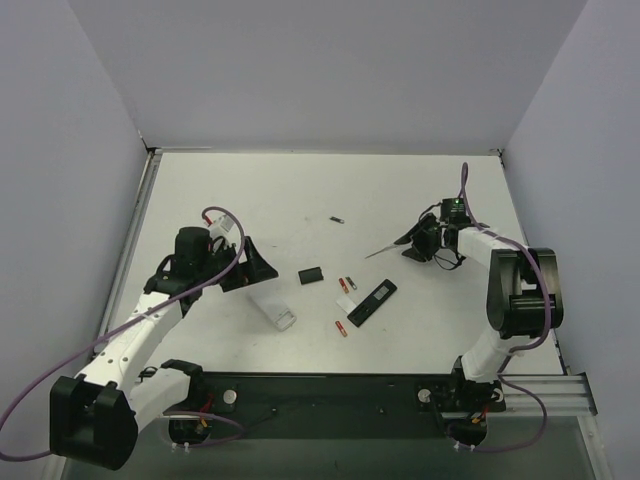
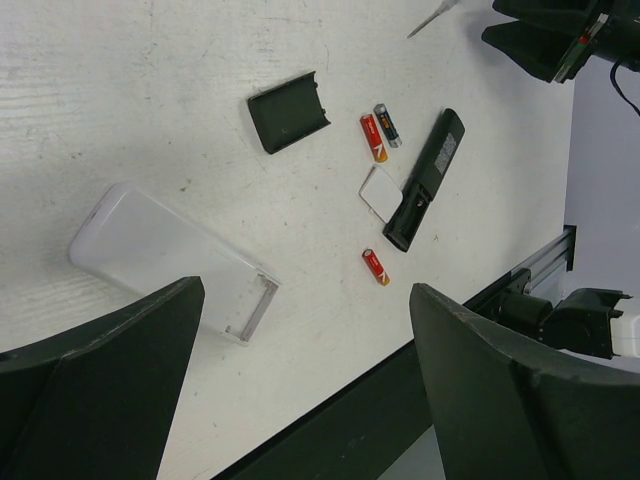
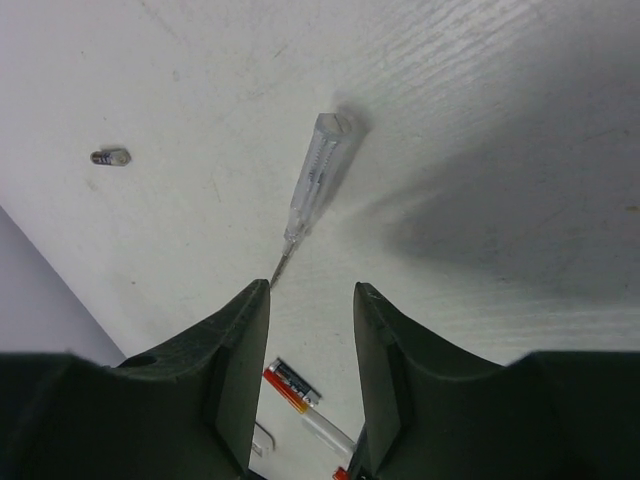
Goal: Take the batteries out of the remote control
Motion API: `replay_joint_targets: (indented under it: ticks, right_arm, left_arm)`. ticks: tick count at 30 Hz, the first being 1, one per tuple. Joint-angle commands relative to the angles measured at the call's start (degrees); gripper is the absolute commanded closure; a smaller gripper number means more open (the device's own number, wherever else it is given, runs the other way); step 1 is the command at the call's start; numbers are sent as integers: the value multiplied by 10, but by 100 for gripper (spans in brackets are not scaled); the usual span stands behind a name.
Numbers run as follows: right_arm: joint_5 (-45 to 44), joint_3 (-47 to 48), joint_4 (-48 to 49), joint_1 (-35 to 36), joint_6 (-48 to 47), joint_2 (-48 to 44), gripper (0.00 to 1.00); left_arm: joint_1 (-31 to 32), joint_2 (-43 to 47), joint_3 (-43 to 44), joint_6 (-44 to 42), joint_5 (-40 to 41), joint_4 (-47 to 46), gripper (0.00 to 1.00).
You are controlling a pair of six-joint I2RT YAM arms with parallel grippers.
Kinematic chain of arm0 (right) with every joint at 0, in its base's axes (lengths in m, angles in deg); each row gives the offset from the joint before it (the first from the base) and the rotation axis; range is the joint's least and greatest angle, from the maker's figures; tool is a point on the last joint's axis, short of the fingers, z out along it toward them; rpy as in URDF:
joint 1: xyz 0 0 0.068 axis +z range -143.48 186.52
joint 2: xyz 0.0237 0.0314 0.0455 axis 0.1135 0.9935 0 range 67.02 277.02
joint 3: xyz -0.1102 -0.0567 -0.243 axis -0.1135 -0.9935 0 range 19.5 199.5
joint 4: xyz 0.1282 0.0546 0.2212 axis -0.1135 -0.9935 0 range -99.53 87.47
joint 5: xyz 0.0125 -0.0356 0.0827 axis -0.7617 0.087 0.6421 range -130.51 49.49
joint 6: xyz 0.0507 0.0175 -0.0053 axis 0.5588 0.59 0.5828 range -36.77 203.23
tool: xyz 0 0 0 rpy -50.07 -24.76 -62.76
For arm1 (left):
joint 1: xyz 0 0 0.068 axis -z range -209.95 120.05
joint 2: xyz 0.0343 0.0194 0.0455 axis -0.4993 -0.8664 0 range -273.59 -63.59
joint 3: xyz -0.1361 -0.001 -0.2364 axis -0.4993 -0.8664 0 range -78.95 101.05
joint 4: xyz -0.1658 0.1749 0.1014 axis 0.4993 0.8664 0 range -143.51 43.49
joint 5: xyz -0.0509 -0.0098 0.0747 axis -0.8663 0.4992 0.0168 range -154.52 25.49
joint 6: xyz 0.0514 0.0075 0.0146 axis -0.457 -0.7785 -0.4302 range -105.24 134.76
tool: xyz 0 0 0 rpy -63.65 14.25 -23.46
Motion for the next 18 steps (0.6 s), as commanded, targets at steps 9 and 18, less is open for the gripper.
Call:
replay_joint_targets:
  ticks: [9, 18]
  right_arm:
    - [-148, 37, -182, 122, -190, -254, 15]
    - [-203, -34, -245, 237, -169, -478, 4]
  left_arm:
    - [1, 16, 71, 10, 2, -59, 4]
    - [0, 75, 56, 35, -41, -154, 4]
